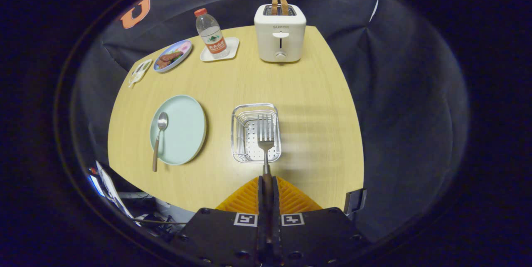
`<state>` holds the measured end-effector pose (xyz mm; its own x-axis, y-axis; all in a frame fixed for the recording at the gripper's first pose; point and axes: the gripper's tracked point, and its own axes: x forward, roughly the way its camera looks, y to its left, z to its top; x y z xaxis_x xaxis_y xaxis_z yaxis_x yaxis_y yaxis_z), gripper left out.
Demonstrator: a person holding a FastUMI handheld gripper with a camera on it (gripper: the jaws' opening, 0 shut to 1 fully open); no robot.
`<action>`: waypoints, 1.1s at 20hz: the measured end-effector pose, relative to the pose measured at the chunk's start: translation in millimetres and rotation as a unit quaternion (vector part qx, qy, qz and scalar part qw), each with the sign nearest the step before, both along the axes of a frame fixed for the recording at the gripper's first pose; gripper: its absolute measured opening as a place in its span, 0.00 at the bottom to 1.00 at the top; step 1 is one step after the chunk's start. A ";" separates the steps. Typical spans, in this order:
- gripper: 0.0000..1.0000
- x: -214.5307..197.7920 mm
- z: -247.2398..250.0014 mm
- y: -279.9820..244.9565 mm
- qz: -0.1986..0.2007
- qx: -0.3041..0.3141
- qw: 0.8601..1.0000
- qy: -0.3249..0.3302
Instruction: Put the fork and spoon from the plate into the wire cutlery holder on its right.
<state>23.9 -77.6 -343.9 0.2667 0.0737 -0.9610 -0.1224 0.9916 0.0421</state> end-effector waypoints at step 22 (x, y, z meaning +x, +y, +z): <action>0.26 30.1 6.1 33.5 0.017 0.018 0.998 0.053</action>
<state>53.9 -44.1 -337.8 0.1597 0.1165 -0.9803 -0.1495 0.9844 0.0926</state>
